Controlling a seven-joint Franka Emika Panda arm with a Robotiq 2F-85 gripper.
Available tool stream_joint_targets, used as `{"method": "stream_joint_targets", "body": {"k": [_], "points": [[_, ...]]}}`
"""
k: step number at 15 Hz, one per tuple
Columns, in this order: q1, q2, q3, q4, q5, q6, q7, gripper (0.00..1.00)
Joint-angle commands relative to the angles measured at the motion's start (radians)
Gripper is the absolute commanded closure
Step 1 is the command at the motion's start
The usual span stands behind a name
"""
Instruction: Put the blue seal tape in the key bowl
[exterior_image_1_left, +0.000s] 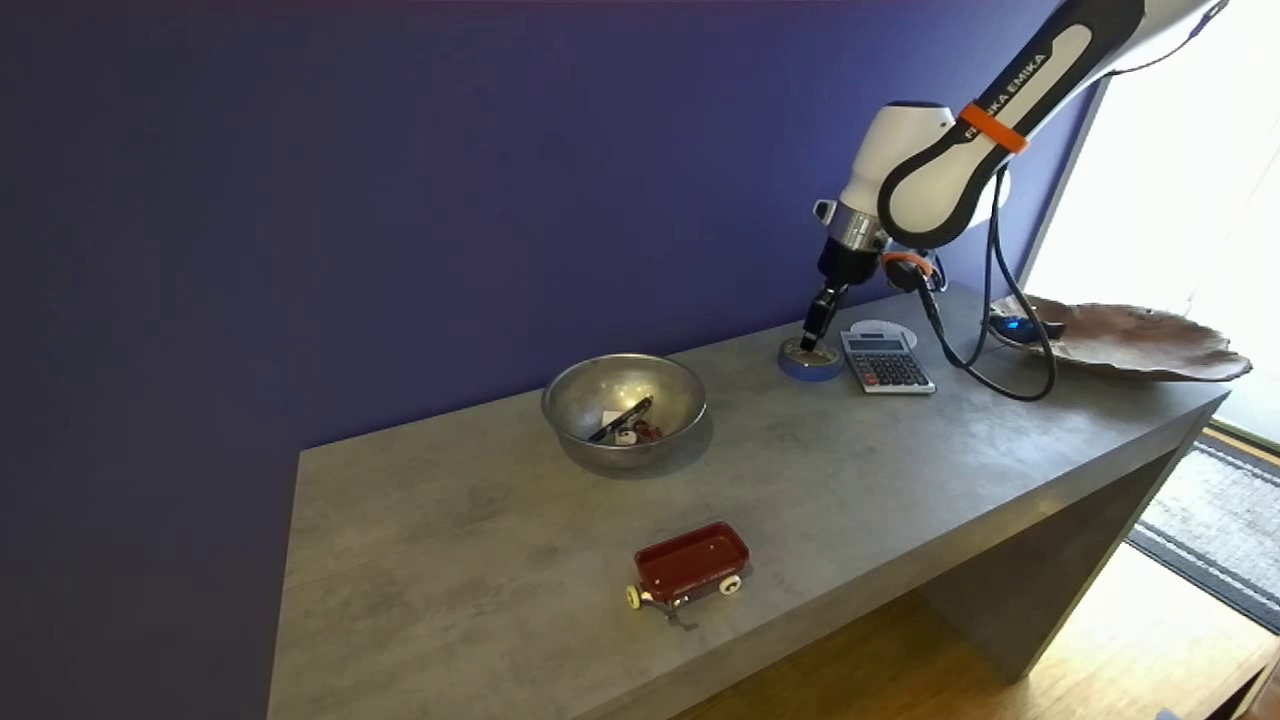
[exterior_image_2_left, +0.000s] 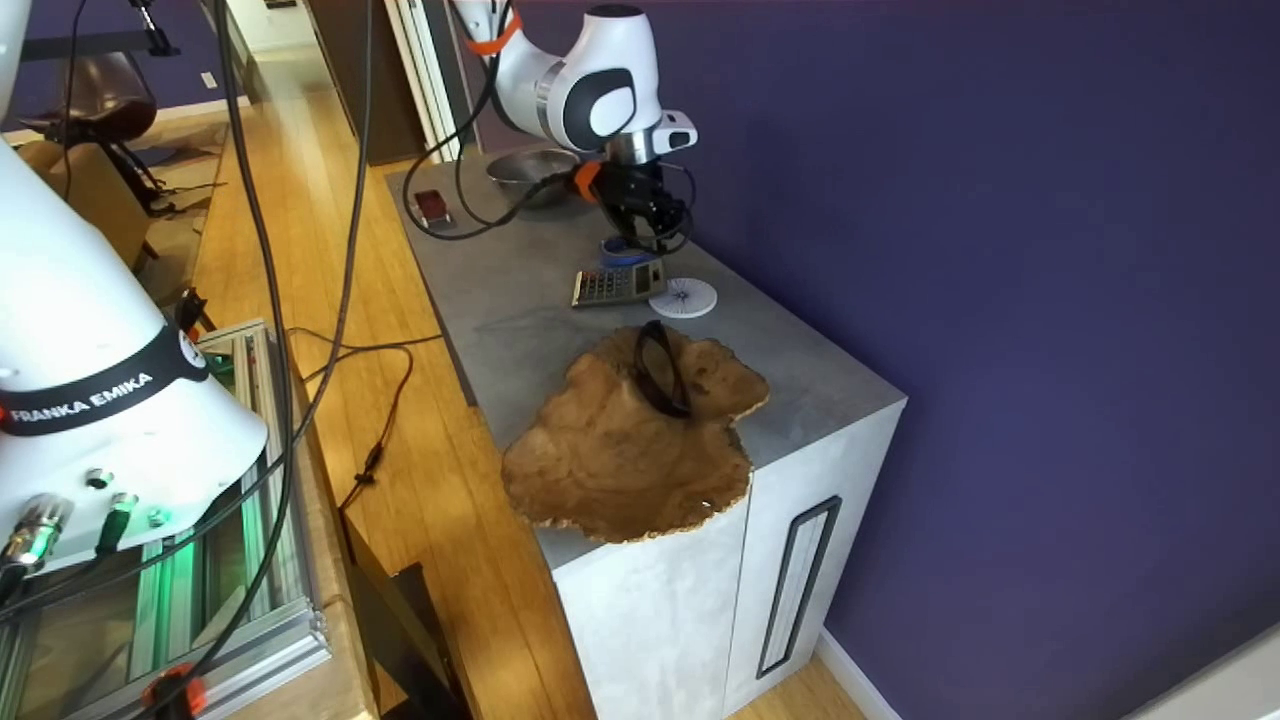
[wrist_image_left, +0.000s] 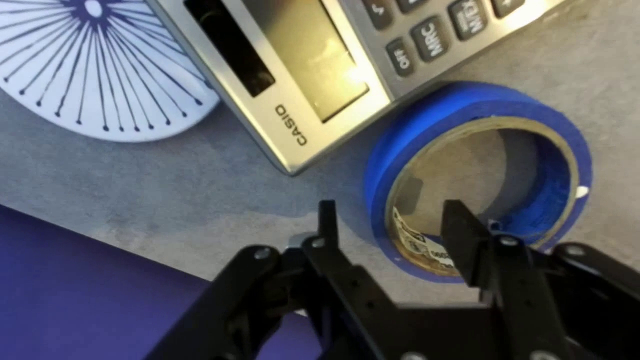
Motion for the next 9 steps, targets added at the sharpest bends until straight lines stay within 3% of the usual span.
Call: {"method": "stream_joint_targets", "body": {"k": [1,5,9], "points": [[0.031,0.021,-0.029,0.033,-0.011,-0.004,0.02,0.72],[0.047,0.019,-0.048,0.032,-0.016,-0.012,0.024,0.98],[0.055,-0.003,-0.051,0.019,-0.013,-0.041,0.03,0.97]]}}
